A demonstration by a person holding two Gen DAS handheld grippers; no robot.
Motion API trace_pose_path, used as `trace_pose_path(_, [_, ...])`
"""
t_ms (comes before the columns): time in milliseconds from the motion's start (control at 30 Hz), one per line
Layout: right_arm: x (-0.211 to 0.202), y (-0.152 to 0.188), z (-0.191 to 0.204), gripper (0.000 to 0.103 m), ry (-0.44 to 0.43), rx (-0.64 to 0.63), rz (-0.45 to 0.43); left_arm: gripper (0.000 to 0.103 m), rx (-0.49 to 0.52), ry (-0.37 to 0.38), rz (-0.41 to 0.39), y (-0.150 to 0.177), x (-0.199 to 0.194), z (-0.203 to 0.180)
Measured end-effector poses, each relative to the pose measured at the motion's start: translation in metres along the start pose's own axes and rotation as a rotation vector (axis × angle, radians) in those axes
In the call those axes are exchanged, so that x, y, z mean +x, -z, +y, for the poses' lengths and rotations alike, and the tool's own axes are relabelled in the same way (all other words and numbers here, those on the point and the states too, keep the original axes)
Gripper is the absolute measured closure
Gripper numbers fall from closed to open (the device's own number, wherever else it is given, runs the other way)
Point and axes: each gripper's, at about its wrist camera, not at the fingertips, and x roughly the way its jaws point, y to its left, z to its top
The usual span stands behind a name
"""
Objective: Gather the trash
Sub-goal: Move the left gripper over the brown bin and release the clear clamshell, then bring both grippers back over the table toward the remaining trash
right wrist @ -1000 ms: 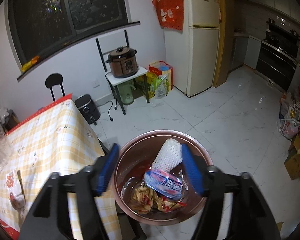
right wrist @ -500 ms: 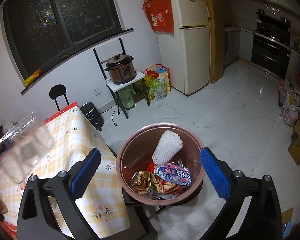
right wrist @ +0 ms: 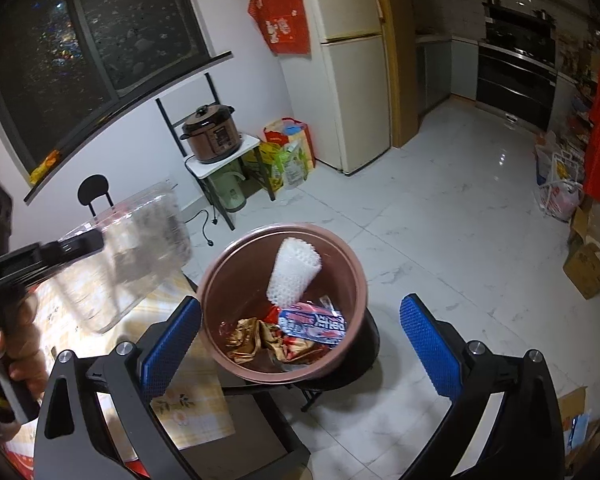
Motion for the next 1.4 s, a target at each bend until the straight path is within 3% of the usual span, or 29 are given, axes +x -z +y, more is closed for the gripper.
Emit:
trace_pose_path(67, [0.000, 0.001, -0.005, 0.005, 0.007, 0.007, 0.002, 0.080, 0.010, -0.011, -0.003, -0.007, 0.017, -0.002])
trace_pose_path(133, [0.000, 0.001, -0.009, 0.005, 0.013, 0.011, 0.005, 0.047, 0.018, -0.036, -0.012, -0.013, 0.031, -0.003])
trace_pose_path(233, [0.000, 0.001, -0.013, 0.005, 0.018, 0.015, 0.005, 0.041, 0.021, -0.072, -0.018, -0.019, 0.037, 0.000])
trace_pose_path(400, [0.001, 0.003, -0.006, 0.005, 0.010, 0.013, 0.004, 0.042, 0.019, -0.021, -0.037, -0.022, 0.023, 0.013])
trace_pose_path(533, [0.002, 0.001, 0.003, 0.005, 0.001, 0.006, 0.001, 0.057, 0.062, 0.067, 0.005, -0.028, 0.022, 0.006])
trace_pose_path(733, [-0.004, 0.004, 0.009, 0.005, -0.014, -0.002, -0.004, 0.055, 0.095, 0.108, -0.025, -0.029, 0.002, -0.005])
trace_pose_path(1067, [-0.009, 0.004, 0.018, 0.005, -0.011, 0.012, -0.026, 0.043, 0.062, -0.055, -0.126, -0.025, -0.077, 0.039])
trace_pose_path(1400, [-0.016, -0.006, 0.080, 0.005, -0.056, -0.059, -0.062, 0.032, 0.076, -0.221, -0.234, 0.012, -0.193, 0.071])
